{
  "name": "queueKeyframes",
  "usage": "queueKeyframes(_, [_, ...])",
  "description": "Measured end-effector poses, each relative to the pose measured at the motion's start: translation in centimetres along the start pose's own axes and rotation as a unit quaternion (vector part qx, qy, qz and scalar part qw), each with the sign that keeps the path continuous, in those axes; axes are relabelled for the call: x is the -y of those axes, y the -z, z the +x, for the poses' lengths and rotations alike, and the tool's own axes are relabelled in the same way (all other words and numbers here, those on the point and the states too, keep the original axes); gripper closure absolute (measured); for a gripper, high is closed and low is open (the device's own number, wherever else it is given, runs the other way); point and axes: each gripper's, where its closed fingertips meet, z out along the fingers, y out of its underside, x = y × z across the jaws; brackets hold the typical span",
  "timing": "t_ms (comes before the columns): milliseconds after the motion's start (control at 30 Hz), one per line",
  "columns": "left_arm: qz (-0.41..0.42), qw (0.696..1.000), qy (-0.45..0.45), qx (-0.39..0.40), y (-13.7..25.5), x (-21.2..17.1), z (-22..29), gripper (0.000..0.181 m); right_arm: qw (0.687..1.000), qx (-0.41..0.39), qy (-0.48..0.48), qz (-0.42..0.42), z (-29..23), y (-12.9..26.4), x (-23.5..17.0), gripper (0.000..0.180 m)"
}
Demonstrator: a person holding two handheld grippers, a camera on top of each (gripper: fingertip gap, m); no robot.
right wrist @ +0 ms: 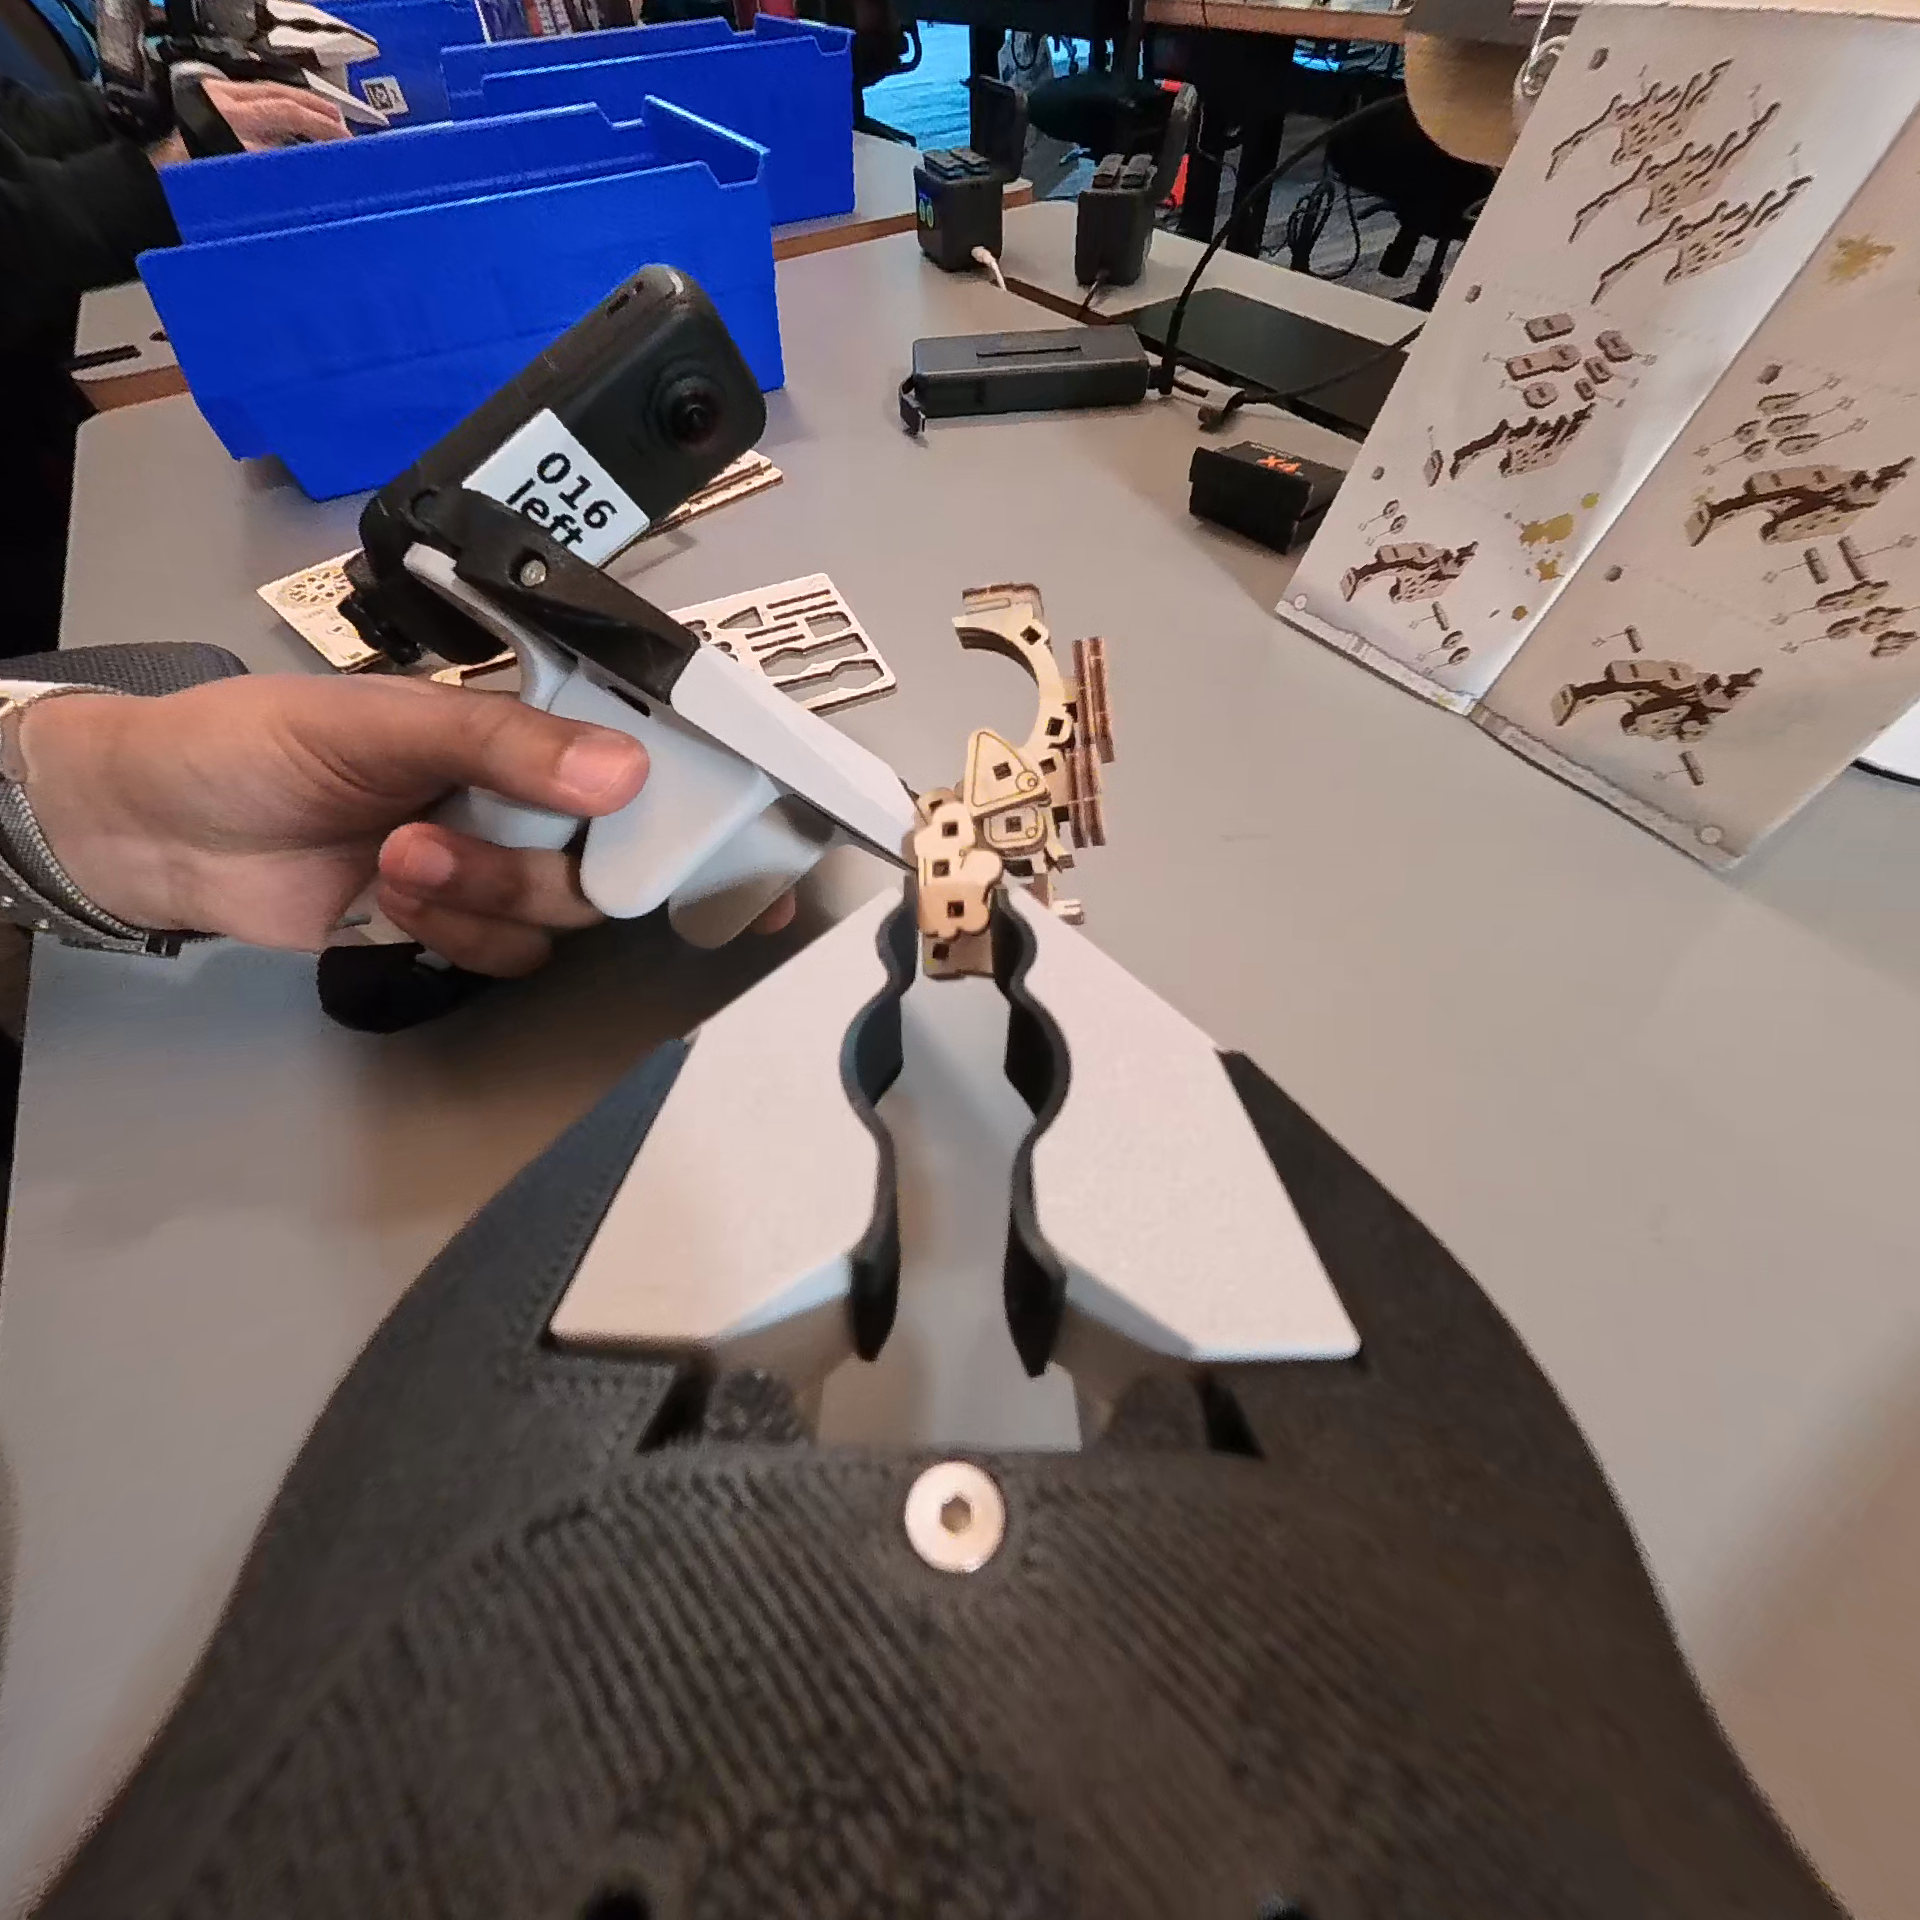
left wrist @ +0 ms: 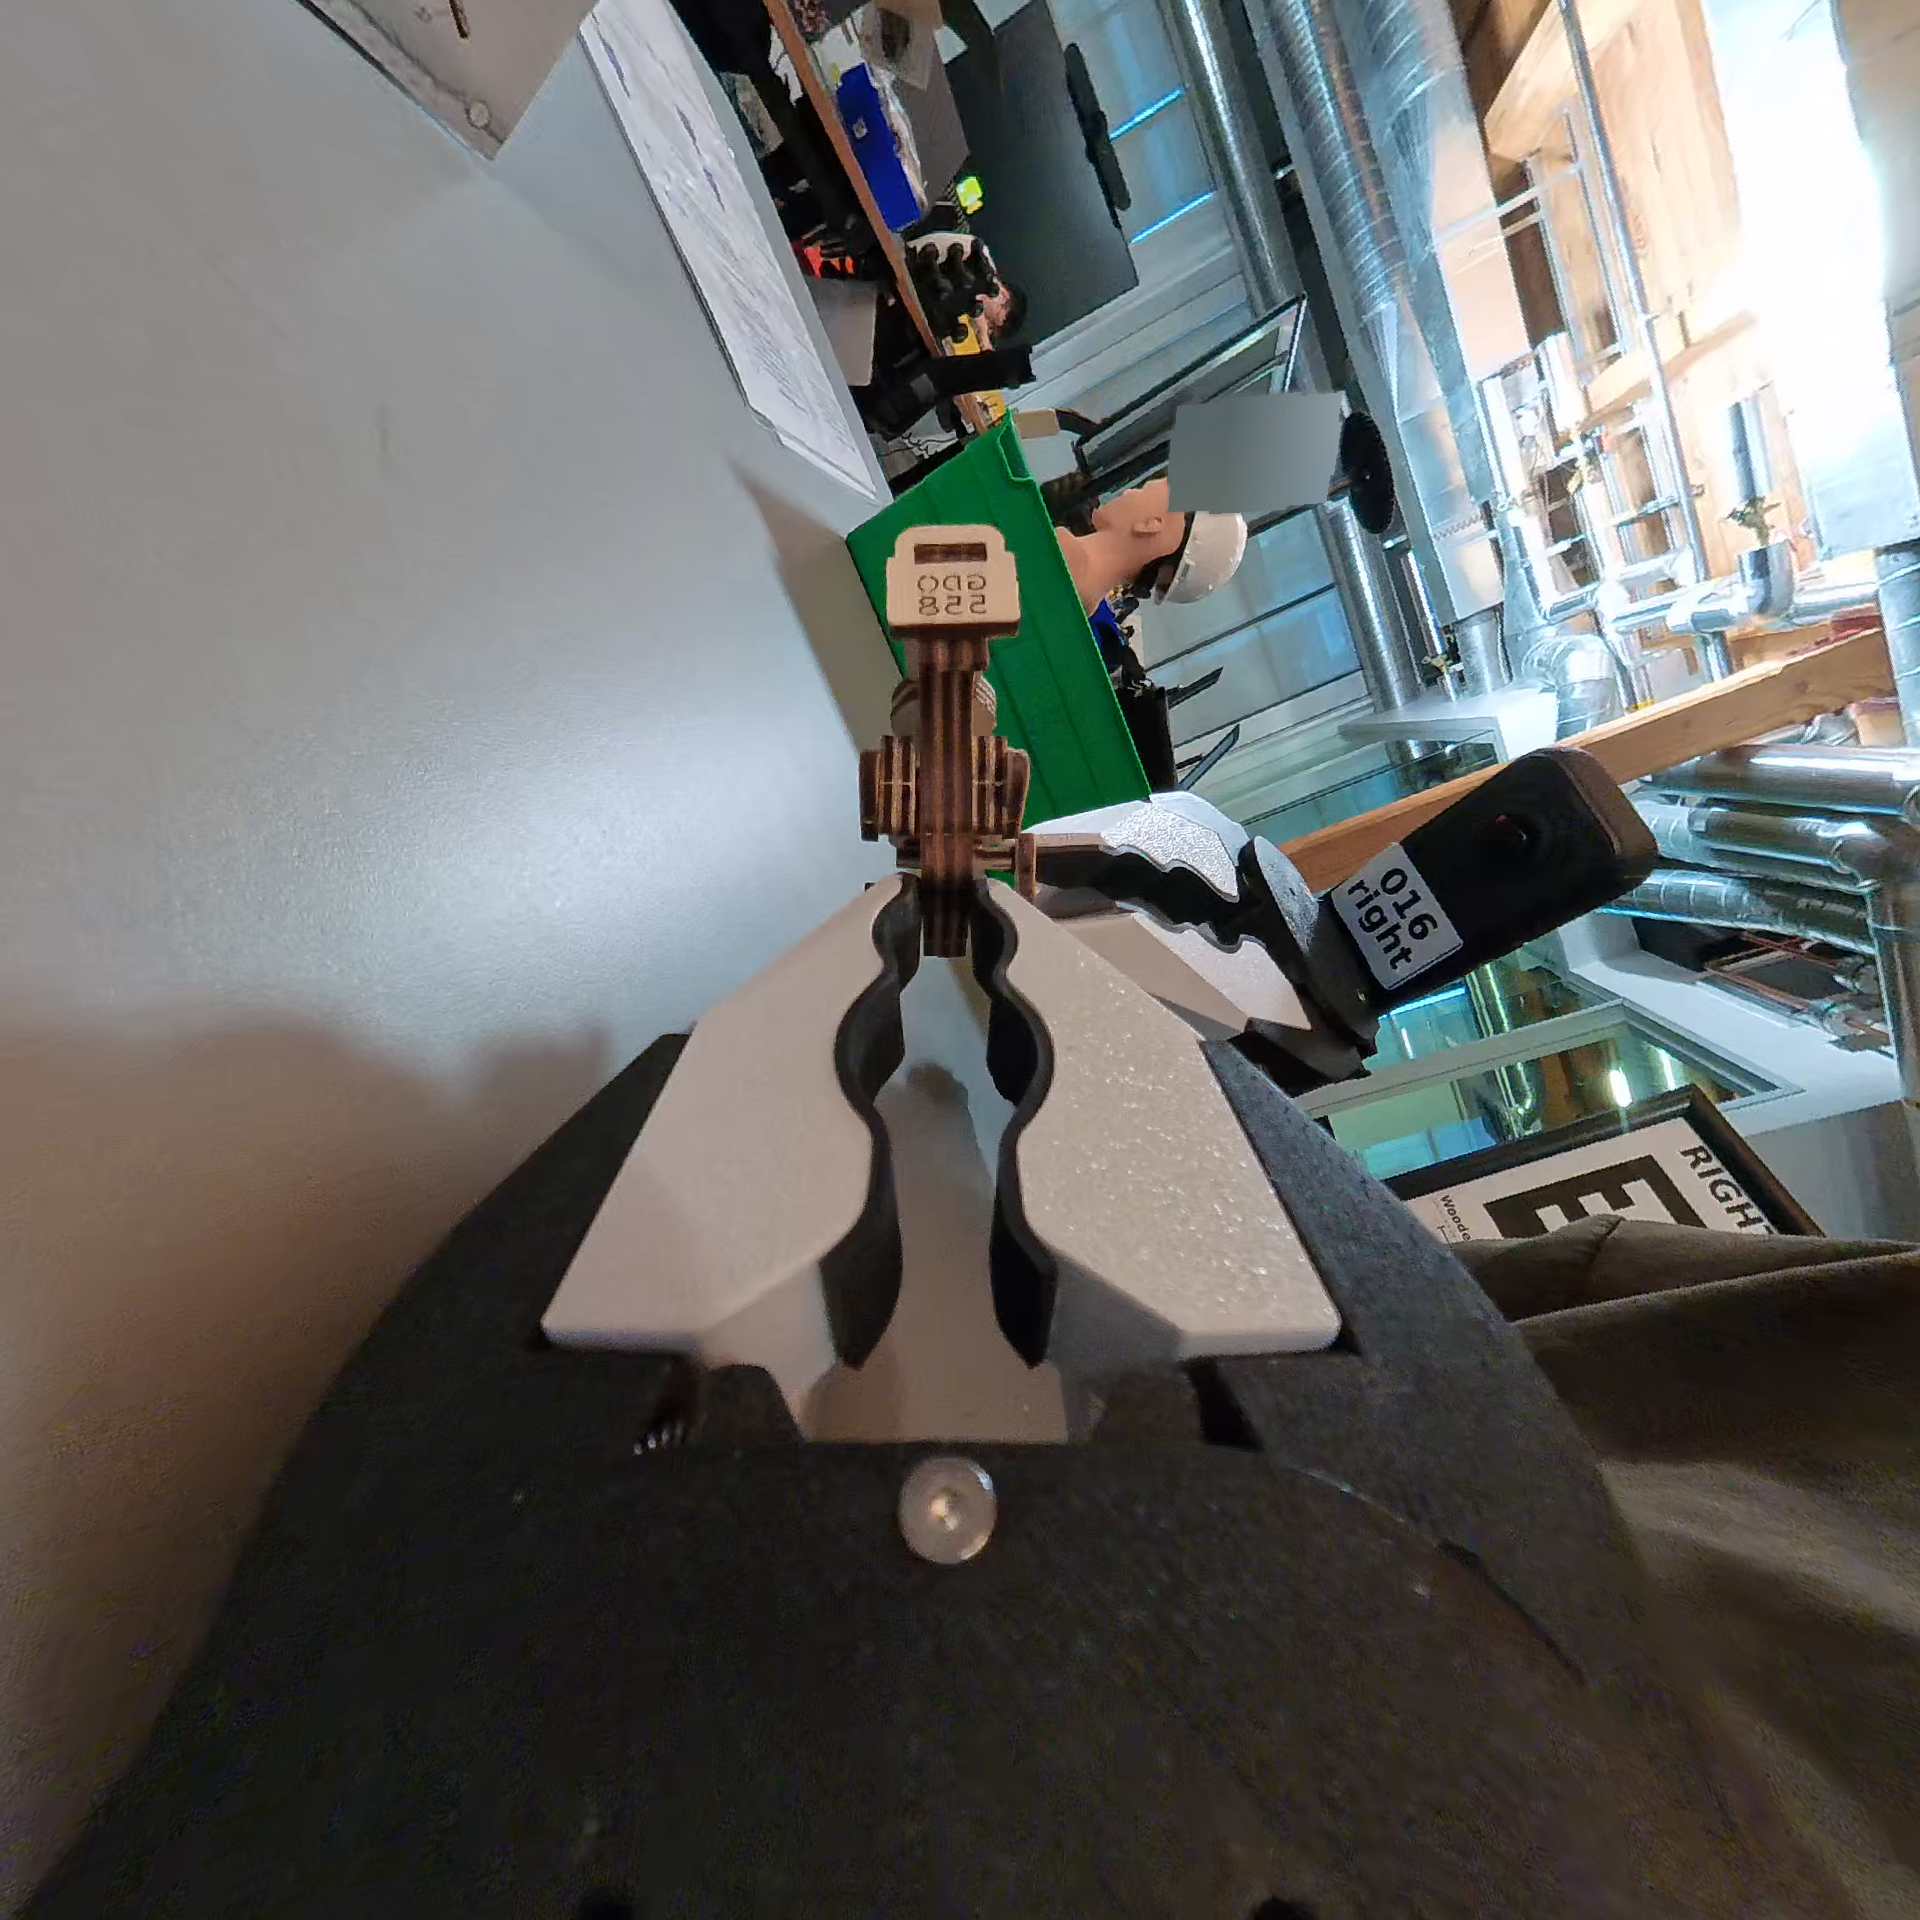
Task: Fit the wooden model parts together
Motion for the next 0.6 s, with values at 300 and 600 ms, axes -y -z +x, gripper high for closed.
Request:
queueKeyframes(300, [-0.016,0.999,-0.036,0.005,-0.24,-0.52,0.45,0.175,1.000,0.009,0.003,-0.005,-0.08,0.15,-0.23,0.168])
queueKeyframes(600, [-0.038,0.995,-0.092,0.010,-0.16,-0.74,0.92,0.173,1.000,0.027,-0.008,-0.002,-0.03,0.43,-0.24,0.168])
